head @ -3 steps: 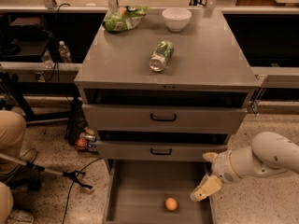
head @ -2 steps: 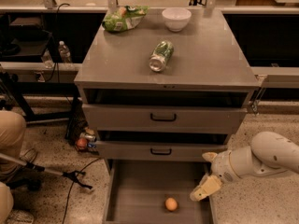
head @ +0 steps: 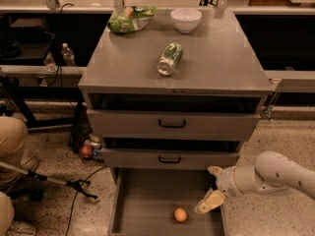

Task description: Pick orange from bottom drawer and place on counter

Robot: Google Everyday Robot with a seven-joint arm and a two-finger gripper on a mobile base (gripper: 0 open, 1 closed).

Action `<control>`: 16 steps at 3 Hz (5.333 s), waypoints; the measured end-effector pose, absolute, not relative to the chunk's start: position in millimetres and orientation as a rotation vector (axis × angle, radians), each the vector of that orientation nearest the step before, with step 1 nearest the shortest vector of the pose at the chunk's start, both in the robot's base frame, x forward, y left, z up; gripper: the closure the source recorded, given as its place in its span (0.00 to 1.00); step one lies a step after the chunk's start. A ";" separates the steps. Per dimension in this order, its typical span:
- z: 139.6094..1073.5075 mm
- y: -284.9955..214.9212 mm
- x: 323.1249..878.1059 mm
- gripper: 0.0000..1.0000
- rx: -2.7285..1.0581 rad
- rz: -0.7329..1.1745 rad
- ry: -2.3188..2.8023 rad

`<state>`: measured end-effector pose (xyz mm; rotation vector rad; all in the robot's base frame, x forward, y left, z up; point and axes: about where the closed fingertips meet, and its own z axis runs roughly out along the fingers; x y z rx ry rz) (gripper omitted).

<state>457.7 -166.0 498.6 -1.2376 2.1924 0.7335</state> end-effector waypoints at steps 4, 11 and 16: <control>370.1 -152.6 471.5 0.00 -1.081 0.895 2.175; 167.4 -134.5 498.2 0.00 -1.210 0.550 2.150; 122.0 -108.6 489.7 0.25 -1.255 0.701 2.137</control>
Offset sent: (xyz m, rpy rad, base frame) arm 0.0259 0.0144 -0.1108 0.2099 0.0683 -0.0596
